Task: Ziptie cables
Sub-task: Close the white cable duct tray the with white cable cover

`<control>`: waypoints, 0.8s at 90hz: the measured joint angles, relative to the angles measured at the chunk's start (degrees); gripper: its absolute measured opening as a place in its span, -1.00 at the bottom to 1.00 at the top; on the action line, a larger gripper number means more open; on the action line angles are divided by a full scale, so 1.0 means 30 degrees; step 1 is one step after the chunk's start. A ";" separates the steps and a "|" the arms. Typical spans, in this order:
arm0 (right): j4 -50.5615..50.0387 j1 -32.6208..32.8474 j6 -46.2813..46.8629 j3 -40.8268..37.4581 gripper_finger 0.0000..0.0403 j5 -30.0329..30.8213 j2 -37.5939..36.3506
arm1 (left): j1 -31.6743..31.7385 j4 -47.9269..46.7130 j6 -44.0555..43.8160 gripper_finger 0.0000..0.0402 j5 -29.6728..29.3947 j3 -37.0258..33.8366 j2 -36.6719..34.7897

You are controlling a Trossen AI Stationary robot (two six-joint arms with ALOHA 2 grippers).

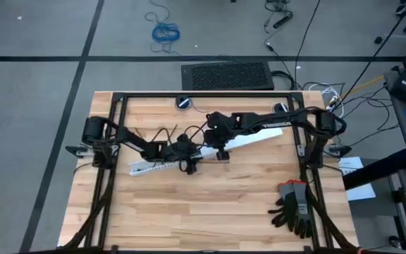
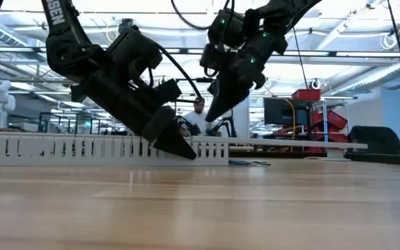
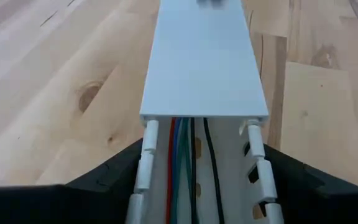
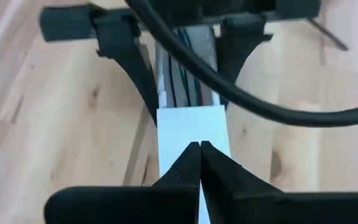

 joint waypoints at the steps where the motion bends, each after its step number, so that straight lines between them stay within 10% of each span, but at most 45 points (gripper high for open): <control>1: -0.0014 0.0000 -0.0002 -0.0006 -1.00 0.0003 0.0102 | 0.0000 0.0000 0.0000 0.24 0.0004 -0.0004 0.0000; 72: 0.2628 0.0153 0.0167 0.0080 -1.00 -0.1173 0.2260 | -0.0007 -0.2776 -0.0136 0.35 0.0422 0.0492 -0.1301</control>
